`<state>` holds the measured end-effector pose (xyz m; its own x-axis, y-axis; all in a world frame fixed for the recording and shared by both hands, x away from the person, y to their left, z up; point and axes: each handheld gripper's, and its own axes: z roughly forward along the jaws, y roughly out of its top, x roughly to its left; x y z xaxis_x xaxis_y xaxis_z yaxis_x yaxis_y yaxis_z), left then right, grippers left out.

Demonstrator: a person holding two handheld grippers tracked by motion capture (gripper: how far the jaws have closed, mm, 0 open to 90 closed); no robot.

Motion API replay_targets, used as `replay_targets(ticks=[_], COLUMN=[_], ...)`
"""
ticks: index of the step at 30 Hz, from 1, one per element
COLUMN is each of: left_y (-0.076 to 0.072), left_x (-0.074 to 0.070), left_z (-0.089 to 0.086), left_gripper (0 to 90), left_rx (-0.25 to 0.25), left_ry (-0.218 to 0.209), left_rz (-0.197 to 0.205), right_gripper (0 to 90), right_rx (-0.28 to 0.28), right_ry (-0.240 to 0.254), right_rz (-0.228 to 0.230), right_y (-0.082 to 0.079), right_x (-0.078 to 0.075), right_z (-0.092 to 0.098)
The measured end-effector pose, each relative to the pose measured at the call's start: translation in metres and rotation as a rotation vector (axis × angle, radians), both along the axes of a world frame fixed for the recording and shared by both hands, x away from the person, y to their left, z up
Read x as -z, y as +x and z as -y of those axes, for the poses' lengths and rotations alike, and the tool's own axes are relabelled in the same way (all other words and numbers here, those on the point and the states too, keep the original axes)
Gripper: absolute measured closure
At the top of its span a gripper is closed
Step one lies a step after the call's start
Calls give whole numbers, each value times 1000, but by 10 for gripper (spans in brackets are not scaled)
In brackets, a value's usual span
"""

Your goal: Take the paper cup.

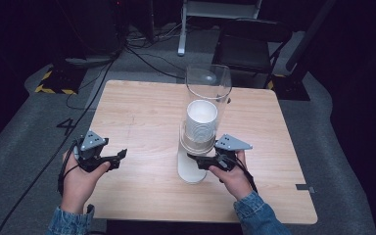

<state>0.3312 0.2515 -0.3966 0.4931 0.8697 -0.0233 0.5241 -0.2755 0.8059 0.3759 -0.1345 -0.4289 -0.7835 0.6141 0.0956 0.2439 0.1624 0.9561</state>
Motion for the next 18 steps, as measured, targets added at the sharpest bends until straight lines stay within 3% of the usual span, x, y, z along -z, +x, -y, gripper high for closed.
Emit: replay_targets(ticks=[18], left_y=[0], left_x=[2], left_z=[0], left_gripper=[248], left_rx=[-2], left_ry=[-1], left_rz=[-4], right_gripper=[323], right_rx=[0], right_ry=[-17], right_rz=[10], right_y=[-3], right_x=[2], right_z=[1])
